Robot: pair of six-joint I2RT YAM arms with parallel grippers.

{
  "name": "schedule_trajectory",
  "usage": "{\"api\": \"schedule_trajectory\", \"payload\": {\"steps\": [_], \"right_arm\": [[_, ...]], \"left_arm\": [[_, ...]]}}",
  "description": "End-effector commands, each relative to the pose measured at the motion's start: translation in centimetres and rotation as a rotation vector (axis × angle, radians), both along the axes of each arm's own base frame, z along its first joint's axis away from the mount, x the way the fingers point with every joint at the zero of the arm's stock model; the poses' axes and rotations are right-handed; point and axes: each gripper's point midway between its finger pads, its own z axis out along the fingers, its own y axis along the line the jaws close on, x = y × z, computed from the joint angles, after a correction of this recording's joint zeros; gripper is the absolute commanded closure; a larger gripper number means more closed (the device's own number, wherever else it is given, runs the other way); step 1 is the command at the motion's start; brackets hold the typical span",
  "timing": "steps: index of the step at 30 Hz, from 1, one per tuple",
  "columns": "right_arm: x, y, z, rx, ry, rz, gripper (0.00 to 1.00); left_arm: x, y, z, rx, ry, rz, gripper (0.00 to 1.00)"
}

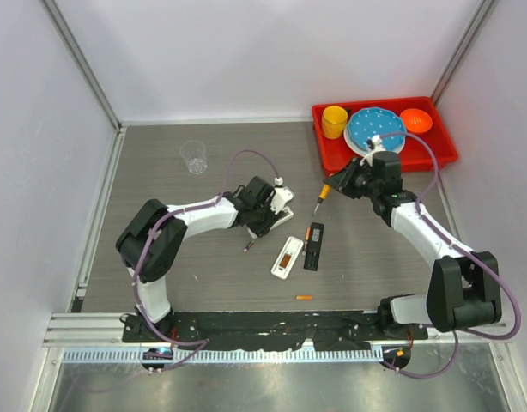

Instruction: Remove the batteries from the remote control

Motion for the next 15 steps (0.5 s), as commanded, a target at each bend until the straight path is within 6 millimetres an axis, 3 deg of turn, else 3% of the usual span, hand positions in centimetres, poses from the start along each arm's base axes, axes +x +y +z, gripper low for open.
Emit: {"api": "schedule_trajectory", "payload": {"steps": [1, 10, 15], "right_arm": [[1.7, 3.2, 2.3, -0.011, -0.092, 0.048, 0.99], [2.1, 7.2, 2.6, -0.021, -0.097, 0.111, 0.99], [2.2, 7.9, 2.5, -0.027, -0.082, 0.109, 0.99]], "left_arm": [[-1.9, 2.5, 0.6, 0.041, -0.002, 0.045, 0.78], [-5.3, 3.2, 0.8, 0.060, 0.025, 0.093, 0.71], [-6.3, 3.4, 1.2, 0.085, 0.030, 0.099, 0.56]]}}
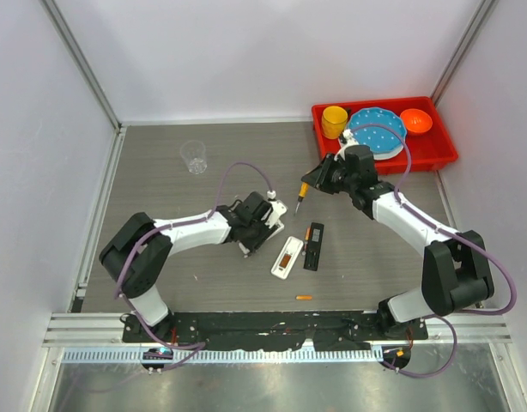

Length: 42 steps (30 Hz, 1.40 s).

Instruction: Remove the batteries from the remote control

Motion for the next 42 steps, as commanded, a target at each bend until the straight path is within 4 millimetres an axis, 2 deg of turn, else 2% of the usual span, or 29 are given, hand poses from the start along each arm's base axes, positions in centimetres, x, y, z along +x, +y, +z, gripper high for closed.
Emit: {"api": "schedule_trajectory", "payload": {"steps": [1, 7, 12, 13, 14, 15, 16, 19, 20, 23, 25, 29, 30, 32, 33, 34, 35, 36, 39, 40, 42], "right_arm": [[1.5, 0.6, 2.7, 0.017, -0.076, -0.024, 0.99], [0.8, -0.2, 2.5, 0.000, -0.083, -0.049, 0.99], [1.2, -0.7, 2.8, -0.027, -0.110, -0.043, 0.99], [1.5, -0.4, 2.9, -0.030, -0.116, -0.016, 0.99], [1.8, -0.7, 3.0, -0.031, -0.117, -0.014, 0.99], [2.1, -0.7, 3.5, -0.030, -0.125, -0.006, 0.99], [2.2, -0.7, 3.8, -0.024, -0.131, 0.008, 0.99], [2.9, -1.9, 4.8, -0.014, -0.154, -0.007, 0.99], [2.9, -1.9, 5.2, -0.006, -0.161, 0.001, 0.99], [3.3, -2.8, 5.9, 0.012, -0.176, -0.011, 0.99], [3.5, -3.1, 6.1, 0.019, -0.182, -0.021, 0.99], [3.6, -3.1, 6.0, 0.025, -0.185, -0.022, 0.99], [3.7, -3.0, 5.9, 0.026, -0.181, -0.021, 0.99], [3.8, -3.0, 5.7, 0.029, -0.178, -0.019, 0.99], [3.9, -2.8, 5.5, 0.034, -0.170, -0.016, 0.99], [3.9, -2.8, 5.5, 0.036, -0.171, -0.015, 0.99], [4.0, -2.7, 5.4, 0.040, -0.171, -0.011, 0.99], [4.0, -2.6, 5.3, 0.042, -0.169, -0.008, 0.99], [4.0, -2.2, 5.0, 0.053, -0.163, 0.000, 0.99], [4.0, -2.1, 4.7, 0.055, -0.155, 0.003, 0.99], [4.0, -1.5, 4.6, 0.057, -0.154, 0.017, 0.99]], "left_arm": [[-0.9, 0.3, 1.4, 0.021, 0.010, 0.022, 0.55], [2.0, -1.0, 4.3, -0.006, -0.094, 0.072, 0.48], [4.3, -1.5, 8.2, -0.059, -0.221, 0.112, 0.46], [4.9, -1.2, 9.9, -0.073, -0.277, 0.139, 0.45], [5.5, -1.3, 10.9, -0.097, -0.317, 0.159, 0.39], [5.9, -1.2, 12.0, -0.113, -0.351, 0.176, 0.38], [6.1, -0.9, 13.7, -0.146, -0.395, 0.200, 0.32], [7.5, -0.1, 17.1, -0.226, -0.519, 0.309, 0.01], [7.9, 0.3, 18.9, -0.274, -0.566, 0.349, 0.00], [8.0, 0.1, 21.2, -0.380, -0.563, 0.373, 0.00], [8.1, 0.1, 21.9, -0.430, -0.526, 0.379, 0.00], [6.9, -1.5, 23.7, -0.629, -0.413, 0.239, 0.00], [6.6, -1.0, 25.0, -0.703, -0.407, 0.229, 0.00], [6.1, -1.1, 25.9, -0.848, -0.388, 0.224, 0.00], [6.3, 0.1, 26.9, -0.901, -0.407, 0.238, 0.00], [5.7, -0.3, 27.7, -0.976, -0.386, 0.204, 0.00], [5.5, 0.0, 26.3, -0.975, -0.357, 0.200, 0.00], [5.4, 0.3, 25.9, -0.976, -0.339, 0.194, 0.00], [3.8, -0.5, 23.1, -0.932, -0.212, 0.120, 0.03], [3.3, -0.9, 21.3, -0.909, -0.135, 0.107, 0.04], [2.7, -1.1, 19.0, -0.877, -0.057, 0.109, 0.04]]}}
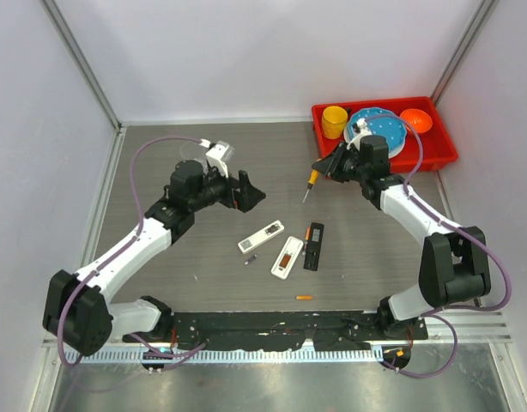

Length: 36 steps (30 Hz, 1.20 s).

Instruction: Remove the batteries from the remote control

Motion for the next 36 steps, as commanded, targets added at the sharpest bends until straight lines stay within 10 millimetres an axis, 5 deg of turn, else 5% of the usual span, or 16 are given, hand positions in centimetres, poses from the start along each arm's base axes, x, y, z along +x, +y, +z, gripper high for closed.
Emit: {"api": "schedule_trajectory", "payload": {"steps": [1, 9, 14, 29, 36], "right_arm": [[0.9, 1.5, 2.2, 0.034, -0.074, 0.036, 0.99], [0.6, 4.3, 0.6, 0.020, -0.057, 0.081, 0.99], [0.6, 5.8, -0.1, 0.016, -0.056, 0.104, 0.99], [0.1, 6.9, -1.0, 0.020, -0.043, 0.134, 0.99], [0.1, 6.9, -1.2, 0.012, -0.045, 0.137, 0.99]], "left_arm": [[-3.0, -2.4, -4.5, -0.006, 0.183, -0.197, 0.06], [-3.2, -1.0, -13.1, 0.370, 0.258, -0.045, 0.08], [-5.1, -2.6, -16.4, 0.586, 0.253, -0.105, 0.09], [-5.5, -0.7, -20.0, 0.741, 0.275, -0.057, 0.23], [-5.9, -0.6, -20.9, 0.745, 0.329, -0.048, 0.37]]}}
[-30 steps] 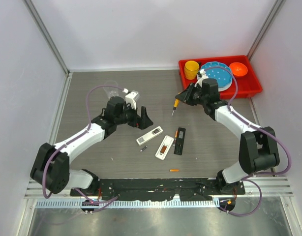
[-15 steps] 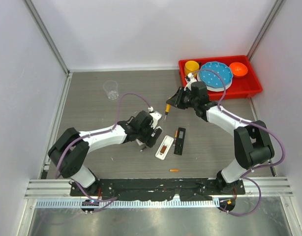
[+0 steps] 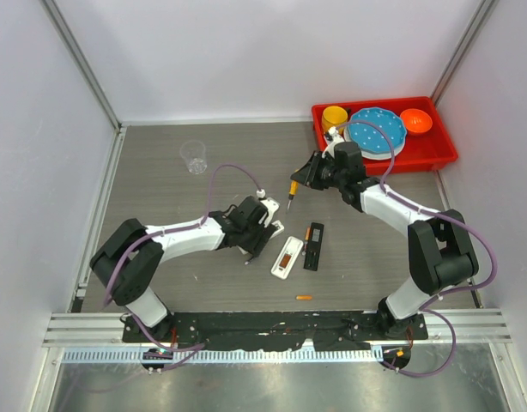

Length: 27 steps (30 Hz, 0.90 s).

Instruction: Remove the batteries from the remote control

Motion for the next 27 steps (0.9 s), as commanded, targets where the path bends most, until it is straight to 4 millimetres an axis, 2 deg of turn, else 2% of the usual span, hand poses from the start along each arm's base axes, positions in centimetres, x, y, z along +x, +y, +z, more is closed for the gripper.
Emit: {"api": "schedule_trajectory", "payload": {"steps": [1, 5, 6, 8, 10, 18, 21, 22, 25, 27], "right_arm": [[1.2, 0.7, 2.5, 0.031, -0.085, 0.007, 0.99], [1.4, 0.6, 2.4, 0.023, -0.090, -0.001, 0.99], [1.3, 0.5, 2.3, 0.019, -0.091, 0.000, 0.99], [1.5, 0.2, 2.3, 0.014, -0.091, -0.007, 0.99], [1.7, -0.4, 2.2, 0.016, -0.087, -0.021, 0.99], [2.5, -2.8, 2.6, 0.016, -0.094, -0.075, 0.99], [2.6, -3.4, 2.3, 0.001, -0.096, -0.091, 0.99], [2.6, -3.7, 1.8, -0.010, -0.090, -0.098, 0.99], [2.5, -3.8, 1.3, -0.020, -0.084, -0.105, 0.99], [2.5, -3.9, 1.0, -0.025, -0.084, -0.104, 0.99]], "left_arm": [[0.2, 0.0, -0.2, 0.006, 0.013, 0.033, 0.40], [0.2, 0.2, -1.5, 0.050, 0.046, 0.042, 0.53], [0.5, -0.1, -1.4, 0.052, 0.043, 0.033, 0.61], [1.1, -0.5, -1.1, 0.061, 0.029, 0.006, 0.67], [1.6, -0.6, -1.2, 0.084, 0.016, -0.030, 0.68], [3.6, -4.8, 1.0, 0.005, -0.048, -0.219, 0.68], [3.8, -5.9, 0.8, -0.012, -0.037, -0.263, 0.67], [3.7, -6.0, 0.2, -0.002, -0.020, -0.270, 0.67], [3.3, -7.2, 0.4, -0.051, -0.006, -0.315, 0.61], [2.9, -7.3, 0.3, -0.069, -0.003, -0.321, 0.50]]}}
